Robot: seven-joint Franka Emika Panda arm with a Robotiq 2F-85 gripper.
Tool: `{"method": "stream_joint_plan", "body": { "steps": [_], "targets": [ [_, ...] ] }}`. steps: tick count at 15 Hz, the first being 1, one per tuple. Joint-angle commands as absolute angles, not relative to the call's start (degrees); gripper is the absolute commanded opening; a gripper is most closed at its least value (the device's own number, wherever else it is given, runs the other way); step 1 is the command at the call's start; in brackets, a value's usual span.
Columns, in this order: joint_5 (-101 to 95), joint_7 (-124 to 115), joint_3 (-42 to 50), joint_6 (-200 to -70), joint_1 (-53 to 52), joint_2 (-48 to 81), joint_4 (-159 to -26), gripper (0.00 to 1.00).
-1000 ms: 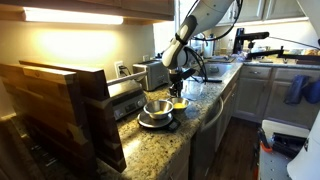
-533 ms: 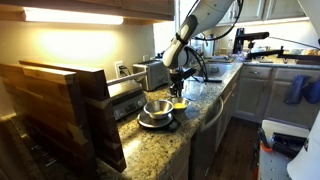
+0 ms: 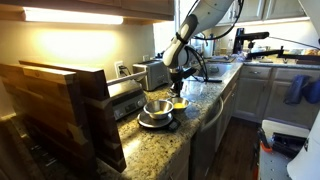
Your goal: Use the spoon on the counter to scoop some of the contents in the bowl on the left into the bowl on the right
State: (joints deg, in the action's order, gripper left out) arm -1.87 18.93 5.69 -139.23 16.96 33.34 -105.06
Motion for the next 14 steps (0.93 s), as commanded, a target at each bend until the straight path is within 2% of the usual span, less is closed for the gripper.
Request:
{"method": "stream_joint_plan", "body": {
  "steps": [1, 7, 14],
  "targets": [
    [-2.95, 17.03, 6.77, -141.37, 16.17, 30.66, -109.09, 0.07],
    [-2.09, 19.75, 5.69, -140.18, 17.12, 27.89, -110.40, 0.07],
    [0.60, 24.74, 3.90, -137.70, 17.84, 18.95, -115.23, 0.07]
  ]
}}
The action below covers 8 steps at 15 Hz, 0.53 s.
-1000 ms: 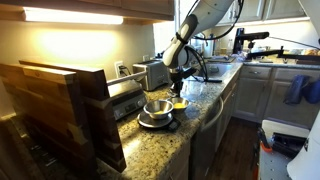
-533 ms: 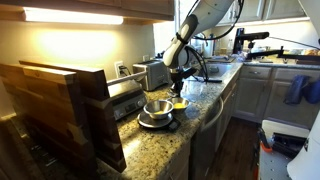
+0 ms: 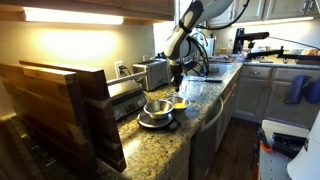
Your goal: Use the spoon on the counter to scoop some of the contents in the bowl on the left into the bowl on the right
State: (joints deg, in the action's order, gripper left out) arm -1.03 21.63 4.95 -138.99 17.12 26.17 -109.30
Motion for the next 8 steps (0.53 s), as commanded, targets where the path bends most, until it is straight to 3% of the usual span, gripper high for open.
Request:
{"method": "stream_joint_plan", "body": {
  "steps": [1, 6, 8],
  "targets": [
    [0.92, 25.17, 3.97, -137.64, 17.66, 17.66, -115.99, 0.08],
    [2.70, 27.28, 4.61, -139.54, 17.70, 16.16, -117.19, 0.05],
    [3.91, 27.74, 4.56, -139.54, 18.03, 17.49, -116.18, 0.32]
  ]
}}
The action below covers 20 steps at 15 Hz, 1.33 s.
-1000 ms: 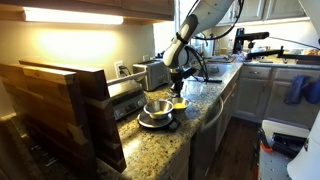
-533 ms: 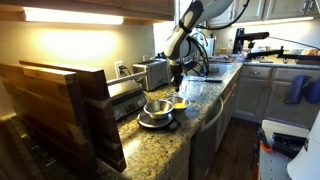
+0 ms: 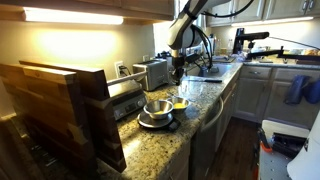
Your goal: Use the spoon on the counter to scoop some of the contents in the bowl on the left into the bowl on the right
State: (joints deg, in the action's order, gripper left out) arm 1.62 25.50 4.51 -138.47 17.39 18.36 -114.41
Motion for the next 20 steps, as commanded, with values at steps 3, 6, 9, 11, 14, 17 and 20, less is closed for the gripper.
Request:
{"method": "stream_joint_plan", "body": {
  "steps": [3, 6, 9, 11, 14, 17, 20],
  "targets": [
    [5.24, 27.44, 4.69, -139.69, 18.27, 19.36, -114.92, 0.51],
    [5.44, 26.82, 4.98, -139.94, 18.47, 21.34, -113.85, 0.69],
    [6.46, 27.76, 4.51, -139.21, 19.34, 24.00, -112.05, 0.88],
    [6.70, 27.83, 4.27, -139.18, 19.67, 25.62, -110.83, 0.98],
    [7.00, 27.99, 3.89, -139.09, 20.34, 28.13, -108.56, 1.00],
    [6.46, 27.55, 3.87, -139.00, 20.38, 29.77, -107.10, 1.00],
    [6.33, 27.34, 3.75, -138.73, 20.49, 31.09, -105.84, 1.00]
  ]
}}
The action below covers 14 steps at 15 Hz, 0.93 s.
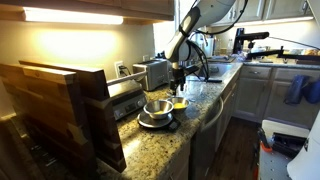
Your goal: Use the spoon on the counter to scoop some of the contents in the bowl on the left into the bowl on the right
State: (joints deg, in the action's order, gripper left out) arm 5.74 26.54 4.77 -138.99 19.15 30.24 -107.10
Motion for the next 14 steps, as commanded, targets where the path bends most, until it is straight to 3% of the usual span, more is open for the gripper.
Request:
{"method": "stream_joint_plan", "body": {
  "steps": [1, 7, 10, 11, 14],
  "targets": [
    [6.31, 27.32, 3.70, -138.57, 20.56, 31.47, -105.46, 0.99],
    [6.21, 27.09, 3.62, -137.92, 20.90, 33.03, -104.25, 0.97],
    [5.97, 26.92, 3.66, -137.24, 20.84, 33.39, -104.23, 0.84],
    [5.84, 26.81, 3.71, -137.07, 20.75, 33.53, -104.31, 0.84],
    [5.70, 26.79, 3.68, -136.60, 20.65, 33.80, -104.49, 0.74]
  ]
}}
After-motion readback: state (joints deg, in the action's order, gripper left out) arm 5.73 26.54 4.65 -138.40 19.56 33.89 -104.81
